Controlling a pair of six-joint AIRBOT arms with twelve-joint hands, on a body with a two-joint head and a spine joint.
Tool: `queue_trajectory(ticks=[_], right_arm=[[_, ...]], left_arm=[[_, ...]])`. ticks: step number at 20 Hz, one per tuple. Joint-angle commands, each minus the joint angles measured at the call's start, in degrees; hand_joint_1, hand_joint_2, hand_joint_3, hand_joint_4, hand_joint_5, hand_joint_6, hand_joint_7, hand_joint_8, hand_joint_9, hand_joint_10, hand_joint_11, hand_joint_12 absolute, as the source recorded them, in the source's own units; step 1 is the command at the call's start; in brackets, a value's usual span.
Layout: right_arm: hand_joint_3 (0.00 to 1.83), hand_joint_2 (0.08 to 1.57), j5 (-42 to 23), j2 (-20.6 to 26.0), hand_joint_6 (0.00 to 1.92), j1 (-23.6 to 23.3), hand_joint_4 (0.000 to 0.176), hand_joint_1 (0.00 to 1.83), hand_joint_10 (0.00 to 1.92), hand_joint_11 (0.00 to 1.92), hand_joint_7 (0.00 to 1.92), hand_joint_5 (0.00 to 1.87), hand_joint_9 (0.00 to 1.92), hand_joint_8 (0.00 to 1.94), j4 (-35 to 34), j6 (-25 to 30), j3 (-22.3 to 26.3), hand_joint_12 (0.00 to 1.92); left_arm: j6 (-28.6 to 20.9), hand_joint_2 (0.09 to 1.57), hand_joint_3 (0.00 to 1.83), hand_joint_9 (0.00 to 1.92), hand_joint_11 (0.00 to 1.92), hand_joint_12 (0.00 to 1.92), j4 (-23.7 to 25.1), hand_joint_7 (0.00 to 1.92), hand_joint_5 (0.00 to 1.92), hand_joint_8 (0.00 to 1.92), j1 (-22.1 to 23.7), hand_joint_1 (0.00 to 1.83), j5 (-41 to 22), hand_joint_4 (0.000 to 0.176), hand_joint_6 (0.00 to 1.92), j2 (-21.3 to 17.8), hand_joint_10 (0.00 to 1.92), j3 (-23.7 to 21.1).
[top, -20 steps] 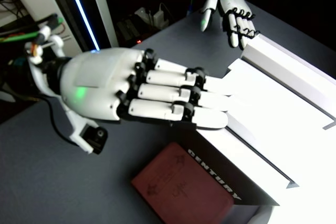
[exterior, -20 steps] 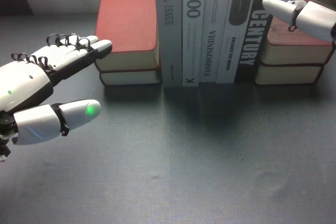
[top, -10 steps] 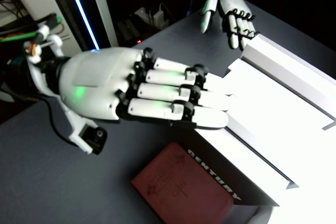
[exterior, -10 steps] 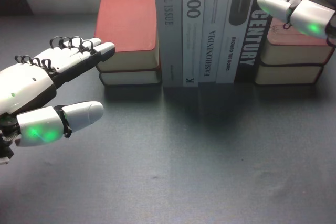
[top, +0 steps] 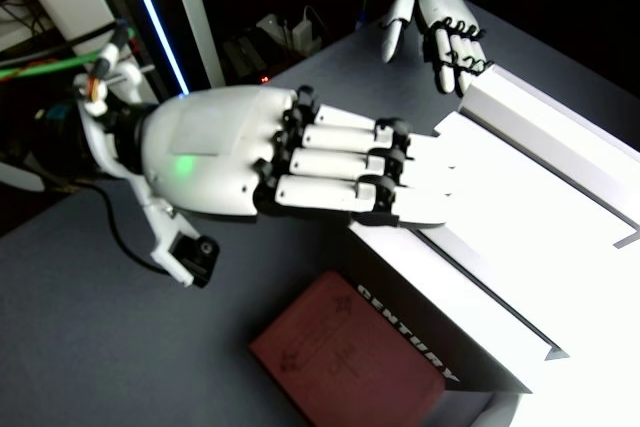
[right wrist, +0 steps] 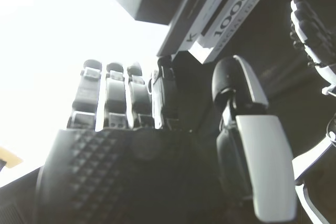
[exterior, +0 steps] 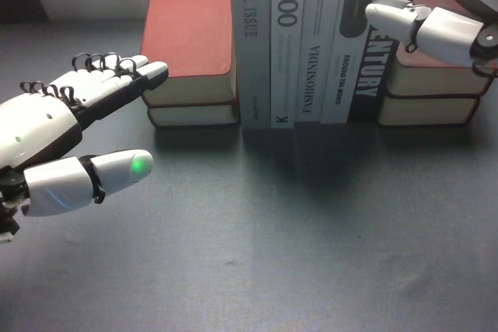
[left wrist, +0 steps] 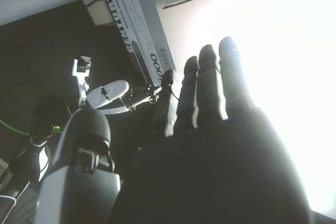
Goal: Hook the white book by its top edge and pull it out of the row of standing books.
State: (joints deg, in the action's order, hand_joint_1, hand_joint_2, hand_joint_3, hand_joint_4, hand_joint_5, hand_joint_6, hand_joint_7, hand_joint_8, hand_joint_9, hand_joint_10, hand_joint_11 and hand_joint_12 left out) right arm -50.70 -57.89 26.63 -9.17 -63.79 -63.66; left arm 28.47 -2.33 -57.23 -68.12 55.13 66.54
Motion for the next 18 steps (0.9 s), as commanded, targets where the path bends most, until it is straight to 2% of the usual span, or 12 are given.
queue_trajectory(ticks=[1, 5, 9, 10, 11, 14, 15, 17, 18], right_arm=[[0.00, 1.33, -6.91, 0.56, 0.02, -0.87, 0.000, 0.44, 0.00, 0.00, 0.00, 0.33, 0.00, 0.00, 0.15, -0.12, -0.28, 0.00], [0.01, 1.34, -7.47, 0.98, 0.01, -0.87, 0.000, 0.51, 0.00, 0.00, 0.00, 0.30, 0.00, 0.00, -0.62, -0.12, -0.26, 0.00], [0.01, 1.36, -7.73, 1.13, 0.00, -0.87, 0.000, 0.49, 0.00, 0.00, 0.00, 0.26, 0.00, 0.00, -0.85, -0.12, -0.25, 0.00], [0.01, 1.37, -7.72, 1.13, 0.00, -0.87, 0.000, 0.48, 0.00, 0.00, 0.00, 0.26, 0.00, 0.00, -1.06, -0.12, -0.25, 0.00], [0.02, 1.37, -7.72, 1.13, 0.01, -0.87, 0.000, 0.49, 0.00, 0.00, 0.00, 0.27, 0.00, 0.00, -1.14, -0.12, -0.25, 0.00], [0.01, 1.38, -7.69, 1.13, 0.01, -0.87, 0.000, 0.47, 0.00, 0.00, 0.00, 0.27, 0.00, 0.00, -1.39, -0.12, -0.11, 0.00], [0.01, 1.38, -7.69, 1.13, 0.01, -0.86, 0.000, 0.45, 0.00, 0.00, 0.00, 0.29, 0.00, 0.00, -1.41, -0.12, 0.08, 0.00], [0.01, 1.38, -7.69, 1.12, 0.03, -0.85, 0.000, 0.43, 0.00, 0.00, 0.00, 0.33, 0.00, 0.00, -1.42, -0.12, 0.35, 0.00], [0.01, 1.38, -7.69, 1.11, 0.04, -0.79, 0.000, 0.41, 0.00, 0.00, 0.00, 0.36, 0.00, 0.00, -1.41, -0.13, 0.51, 0.00]], left_arm=[[-0.46, 1.34, 0.00, 0.00, 0.00, 0.00, -1.00, 0.00, 0.02, 0.00, 0.53, 0.06, -7.11, 0.086, 0.00, 0.08, 0.00, 0.34], [-0.47, 1.34, 0.00, 0.00, 0.00, 0.00, -1.10, 0.00, 0.03, 0.00, 0.46, 0.09, -7.17, 0.076, 0.00, 0.09, 0.00, 0.34], [-0.47, 1.34, 0.00, 0.00, 0.00, 0.00, -1.15, 0.00, 0.02, 0.00, 0.38, 0.10, -7.20, 0.081, 0.00, 0.10, 0.00, 0.34], [-0.47, 1.34, 0.00, 0.00, 0.00, 0.00, -1.16, 0.00, 0.04, 0.00, 0.38, 0.09, -7.28, 0.070, 0.01, 0.10, 0.00, 0.34], [-0.47, 1.34, 0.00, 0.00, 0.00, 0.00, -1.16, 0.00, 0.01, 0.00, 0.38, 0.06, -7.33, 0.093, 0.00, 0.10, 0.00, 0.33], [-0.48, 1.34, 0.00, 0.00, 0.00, 0.00, -1.27, 0.00, 0.02, 0.00, 0.25, 0.08, -7.42, 0.086, 0.01, 0.10, 0.00, 0.31], [-0.48, 1.35, 0.00, 0.00, 0.00, 0.00, -1.39, 0.00, 0.02, 0.00, 0.15, 0.06, -7.58, 0.078, 0.00, 0.10, 0.00, 0.27], [-0.48, 1.35, 0.00, 0.00, 0.00, 0.00, -1.57, 0.00, 0.00, 0.00, 0.02, 0.04, -7.70, 0.099, 0.00, 0.10, 0.00, 0.26], [-0.48, 1.35, 0.00, 0.00, 0.00, 0.00, -1.69, 0.00, 0.01, 0.00, -0.03, 0.04, -7.78, 0.087, 0.00, 0.10, 0.00, 0.26]])
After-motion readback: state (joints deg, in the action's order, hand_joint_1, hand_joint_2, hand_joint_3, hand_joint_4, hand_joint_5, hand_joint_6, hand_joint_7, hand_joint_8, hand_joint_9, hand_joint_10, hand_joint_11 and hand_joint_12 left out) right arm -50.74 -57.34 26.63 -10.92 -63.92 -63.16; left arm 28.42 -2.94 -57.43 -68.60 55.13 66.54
